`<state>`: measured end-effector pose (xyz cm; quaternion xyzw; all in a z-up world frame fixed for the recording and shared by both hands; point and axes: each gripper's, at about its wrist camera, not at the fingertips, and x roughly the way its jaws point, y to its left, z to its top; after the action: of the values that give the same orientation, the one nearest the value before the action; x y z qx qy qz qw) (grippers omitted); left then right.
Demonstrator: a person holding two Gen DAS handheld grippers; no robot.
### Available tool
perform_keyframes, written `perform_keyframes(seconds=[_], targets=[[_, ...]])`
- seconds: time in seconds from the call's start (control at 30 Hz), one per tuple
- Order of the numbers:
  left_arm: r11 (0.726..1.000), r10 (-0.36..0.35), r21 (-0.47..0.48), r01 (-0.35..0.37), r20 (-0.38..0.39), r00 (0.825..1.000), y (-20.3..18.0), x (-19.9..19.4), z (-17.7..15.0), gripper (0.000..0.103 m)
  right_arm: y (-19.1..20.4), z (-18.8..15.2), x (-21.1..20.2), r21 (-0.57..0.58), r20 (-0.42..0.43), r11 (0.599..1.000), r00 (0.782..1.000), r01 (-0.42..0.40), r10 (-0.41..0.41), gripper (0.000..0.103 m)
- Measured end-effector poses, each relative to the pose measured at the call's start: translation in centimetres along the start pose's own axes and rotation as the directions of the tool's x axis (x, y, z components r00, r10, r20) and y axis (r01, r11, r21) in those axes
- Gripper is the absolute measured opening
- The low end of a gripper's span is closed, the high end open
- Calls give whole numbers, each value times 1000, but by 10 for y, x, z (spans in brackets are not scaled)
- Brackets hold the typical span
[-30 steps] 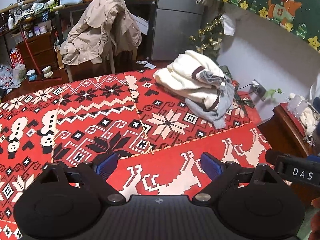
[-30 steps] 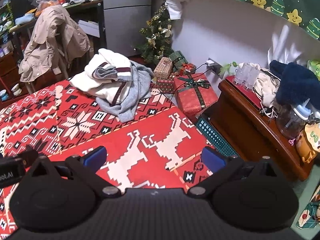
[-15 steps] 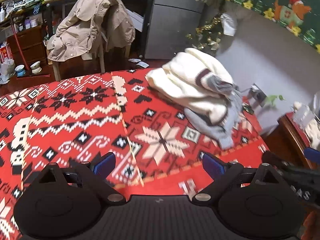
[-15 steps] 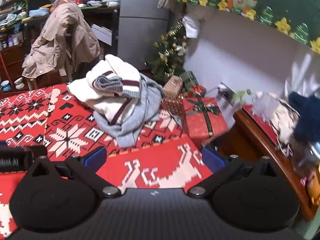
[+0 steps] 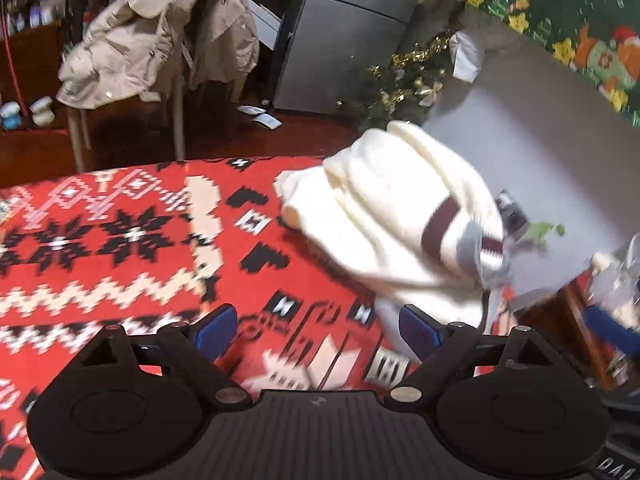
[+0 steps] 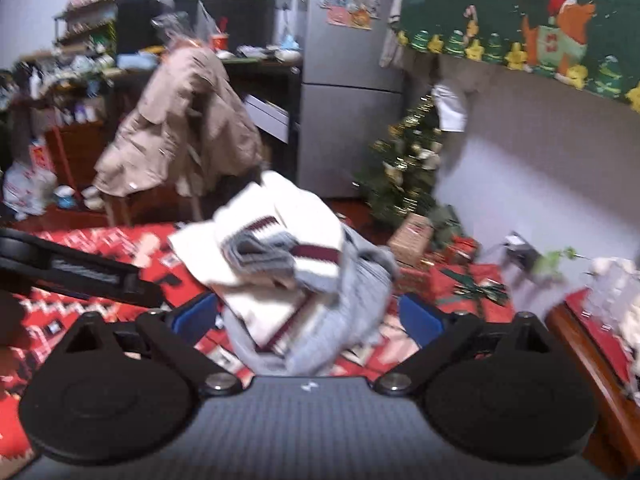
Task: Fold clothes
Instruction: 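Reach both grippers to the cream sweater and grasp its striped hem, then lift the cream sweater with both grippers and pull it onto open bedspread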
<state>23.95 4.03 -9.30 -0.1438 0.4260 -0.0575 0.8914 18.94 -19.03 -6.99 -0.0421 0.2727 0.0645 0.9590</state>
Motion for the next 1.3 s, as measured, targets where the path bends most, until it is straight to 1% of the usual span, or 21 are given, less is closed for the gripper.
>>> perform_keyframes(seconds=[0.03,0.07,0.1,0.17,0.33,0.37,0.4,0.43,0.47,0.5,0.53,0.57,0.6,0.63,0.67,0.77,0.93,1.07,1.17,1.23,1.3], targets=[[1000,-17,-22,17,-5,1000,3,5,4,82,-1,2,6,3,4,1000,1000,-15,15,92],[999,-25,-38,25,-12,1000,5,9,8,80,0,4,12,-2,8,1000,1000,-20,20,89],[999,-21,-46,20,-20,1000,6,14,11,77,0,6,17,-7,11,1000,1000,-25,25,88],[998,-22,-59,20,-31,999,7,21,14,72,2,8,28,-25,15,999,999,-34,34,78],[994,-64,-96,59,-44,997,7,29,16,71,11,15,53,-50,12,996,997,-69,70,69],[994,-59,-98,55,-43,997,6,29,16,71,13,17,59,-54,11,995,997,-78,79,65],[993,-57,-103,52,-41,998,7,28,15,71,15,19,64,-58,9,994,996,-88,88,64],[993,-54,-109,50,-39,998,8,27,14,71,18,20,70,-58,-7,993,995,-100,100,61],[992,-52,-114,47,-38,998,9,26,13,71,20,20,76,-58,-23,992,993,-114,113,48],[992,-49,-120,45,-36,998,10,25,11,70,22,20,83,-53,-44,989,990,-139,137,43],[990,-55,-129,50,-38,998,13,23,10,69,25,20,87,-53,-54,987,988,-149,146,34],[989,-60,-136,54,-40,997,16,22,10,69,27,19,90,-58,-53,987,987,-152,149,18],[991,-56,-127,51,-36,998,17,18,8,69,29,19,91,-56,-53,986,987,-157,154,8],[992,-53,-119,49,-32,998,18,14,7,69,30,19,92,-34,-64,983,982,-178,175,4],[993,-49,-110,46,-27,998,19,10,6,69,30,18,92,-7,-70,981,979,-194,193,4],[994,-56,-96,54,-15,998,24,-5,-3,69,36,13,81,-1,-59,976,974,-219,219,4],[995,-64,-83,64,-2,998,32,-31,-21,69,52,2,47,7,-60,959,957,-284,284,4],[992,-88,-90,89,7,996,42,-58,-42,69,67,-10,14,38,-73,940,937,-339,340,4],[989,-105,-107,106,13,994,52,-81,-62,70,81,-25,-21,45,-81,928,924,-370,373,4],[985,-117,-125,117,10,993,59,-95,-75,70,91,-36,-42,58,-92,916,912,-397,401,4],[985,-109,-133,108,-1,994,65,-107,-89,70,102,-49,-63,64,-102,906,901,-418,423,4]])
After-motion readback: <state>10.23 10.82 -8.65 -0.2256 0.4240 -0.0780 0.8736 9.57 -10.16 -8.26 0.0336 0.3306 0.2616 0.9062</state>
